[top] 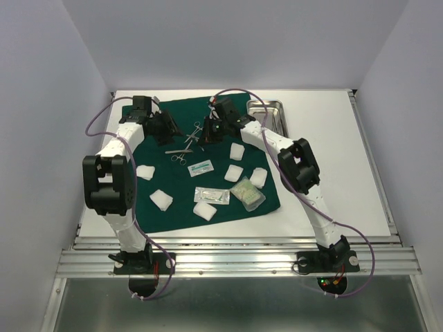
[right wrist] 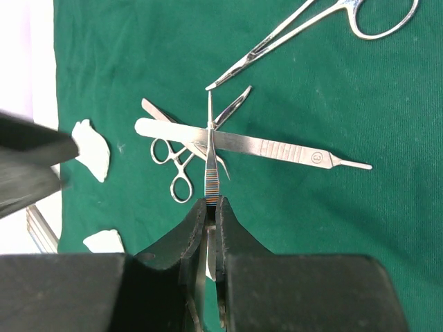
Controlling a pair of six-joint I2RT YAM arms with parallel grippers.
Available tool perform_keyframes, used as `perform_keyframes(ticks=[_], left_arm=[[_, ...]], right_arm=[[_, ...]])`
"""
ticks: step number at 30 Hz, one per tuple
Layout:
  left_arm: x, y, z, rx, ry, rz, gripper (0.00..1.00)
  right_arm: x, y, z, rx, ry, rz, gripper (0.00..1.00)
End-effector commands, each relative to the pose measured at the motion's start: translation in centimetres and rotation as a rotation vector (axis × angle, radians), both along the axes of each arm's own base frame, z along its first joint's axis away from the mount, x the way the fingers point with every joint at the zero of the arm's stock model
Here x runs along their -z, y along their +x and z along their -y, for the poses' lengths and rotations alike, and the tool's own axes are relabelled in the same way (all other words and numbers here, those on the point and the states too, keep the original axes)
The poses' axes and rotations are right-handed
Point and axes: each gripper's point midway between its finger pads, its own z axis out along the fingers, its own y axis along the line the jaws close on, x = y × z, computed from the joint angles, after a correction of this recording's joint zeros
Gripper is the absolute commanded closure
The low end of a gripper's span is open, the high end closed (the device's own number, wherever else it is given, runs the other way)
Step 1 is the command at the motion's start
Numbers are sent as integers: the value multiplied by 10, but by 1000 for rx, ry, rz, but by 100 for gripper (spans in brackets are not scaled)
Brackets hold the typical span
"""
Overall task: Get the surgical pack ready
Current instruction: Adjust the medical item.
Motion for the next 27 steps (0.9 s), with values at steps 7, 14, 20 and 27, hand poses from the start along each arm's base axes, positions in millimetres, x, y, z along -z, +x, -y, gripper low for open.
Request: perform_keyframes(ticks=[7, 14, 20, 27], left_arm=[[4, 29, 20, 30, -53, 1, 40], [7, 35, 31, 40, -97, 2, 41], [17, 45, 39, 38, -123, -16, 43], [22, 52, 44, 32, -132, -30, 54]], right_arm=[[-42, 4, 3, 6, 33, 90, 99], [-43, 4, 2, 7, 37, 89, 99], [-42, 4, 2, 4, 37, 87, 99], [-41, 3, 3, 7, 33, 84, 99]])
